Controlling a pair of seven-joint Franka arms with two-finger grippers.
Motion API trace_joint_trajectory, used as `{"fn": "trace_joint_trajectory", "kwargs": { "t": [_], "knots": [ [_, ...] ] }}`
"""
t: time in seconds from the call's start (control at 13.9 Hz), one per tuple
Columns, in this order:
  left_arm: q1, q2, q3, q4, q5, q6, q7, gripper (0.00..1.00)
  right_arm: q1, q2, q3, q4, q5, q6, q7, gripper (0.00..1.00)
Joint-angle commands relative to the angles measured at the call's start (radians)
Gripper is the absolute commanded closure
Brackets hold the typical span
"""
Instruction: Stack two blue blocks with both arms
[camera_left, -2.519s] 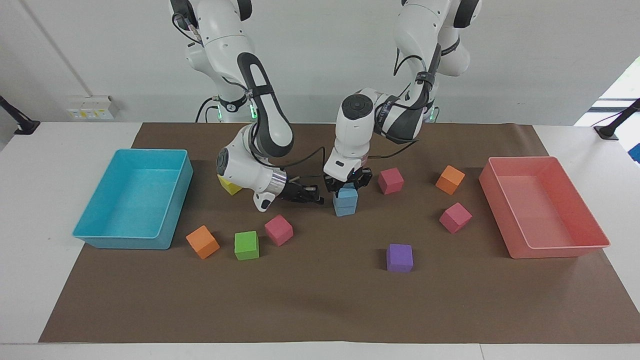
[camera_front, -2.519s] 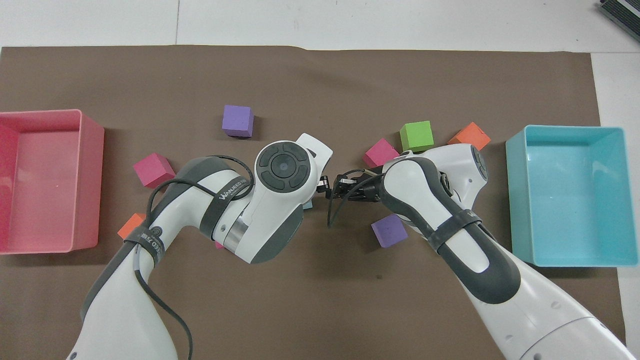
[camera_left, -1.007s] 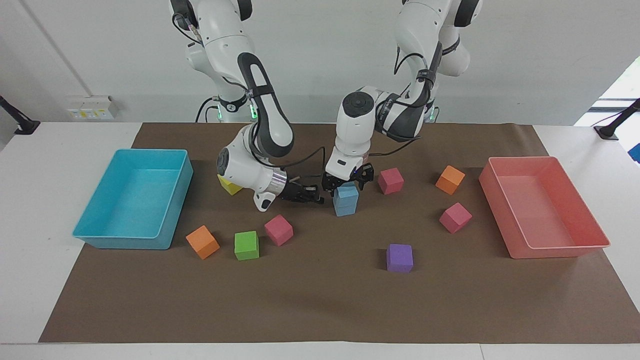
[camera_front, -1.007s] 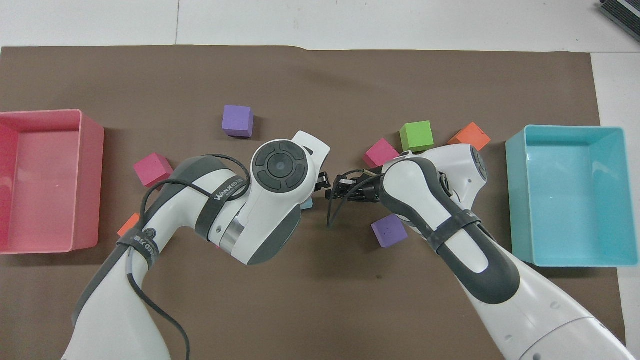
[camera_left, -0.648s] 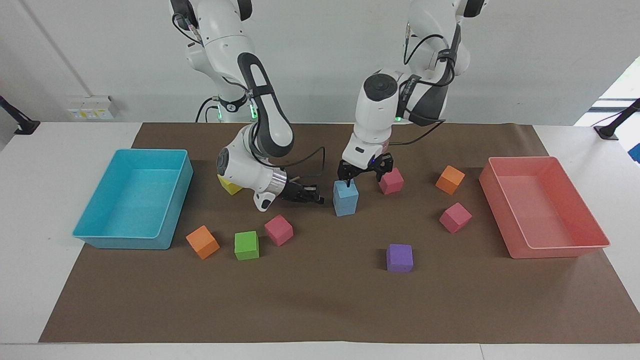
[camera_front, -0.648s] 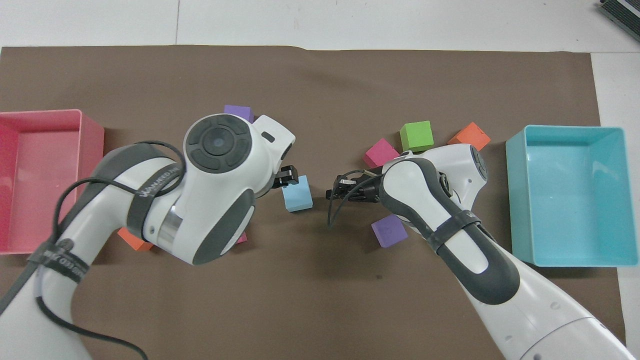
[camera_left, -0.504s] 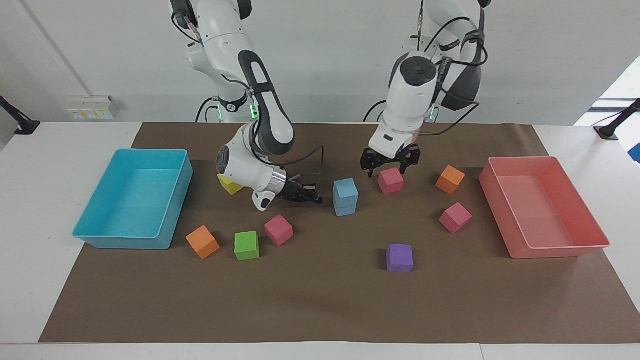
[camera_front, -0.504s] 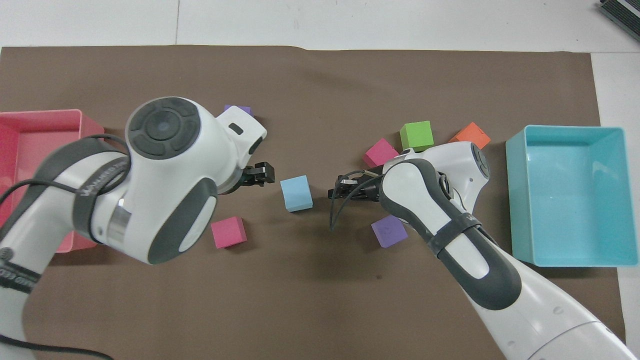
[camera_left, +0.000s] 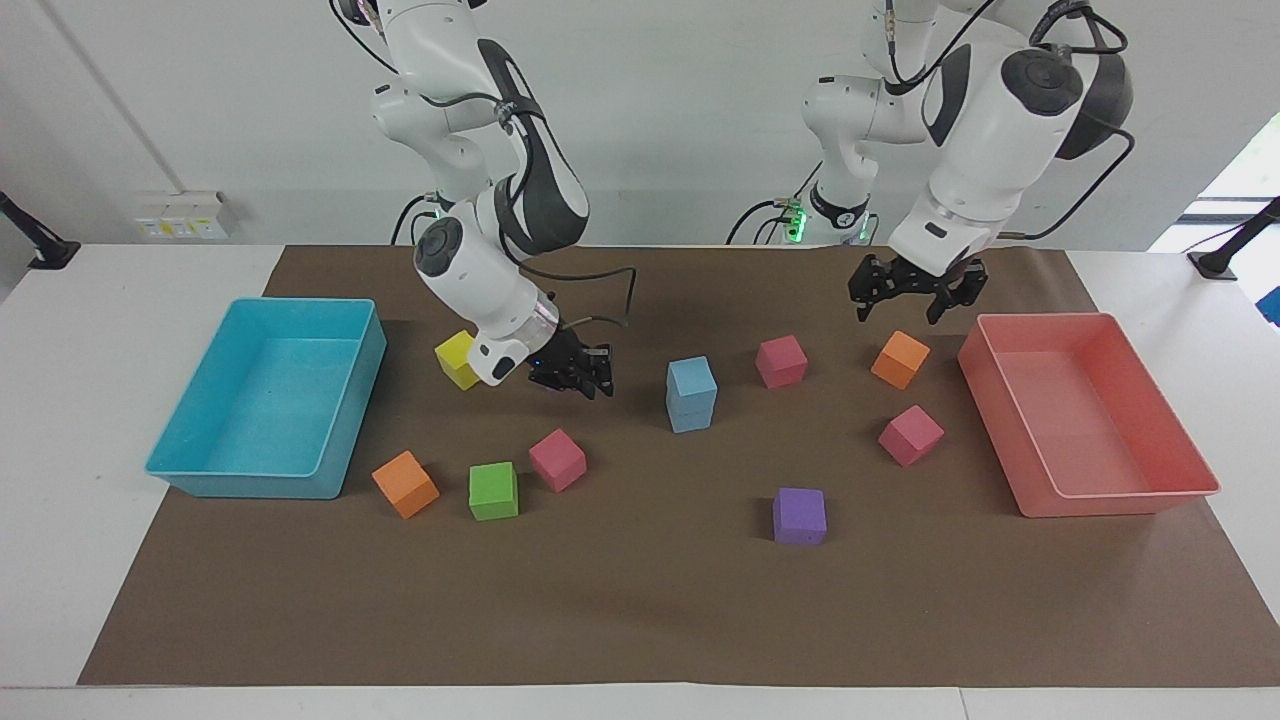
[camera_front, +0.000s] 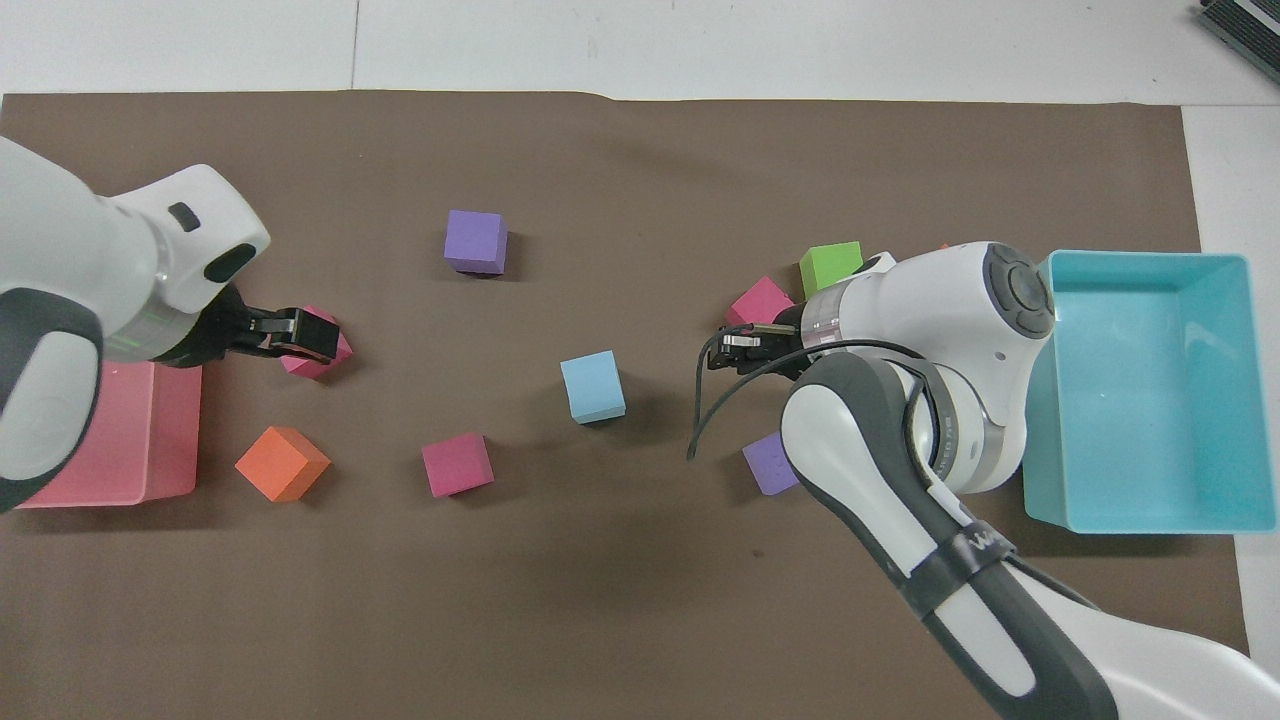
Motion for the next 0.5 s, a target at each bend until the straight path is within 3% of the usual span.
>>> {"fn": "trace_joint_trajectory", "kwargs": {
  "t": [0.0,0.22,0.43],
  "knots": [
    [0.073,-0.006,-0.006,0.084,-0.015,-0.090,0.123,0.00,-0.031,-0.039,0.006,0.042,-0.220,-0.116,0.081,0.00],
    [0.128,-0.003,-0.004,0.196,-0.006,-0.193,0.164,0.00,-0.058,-0.054,0.006,0.177,-0.459,-0.323,0.089,0.00],
    [0.153,0.018,-0.004,0.268,0.011,-0.259,0.172,0.00,-0.119,-0.109,0.007,0.257,-0.523,-0.422,0.086,0.00]
  ]
}}
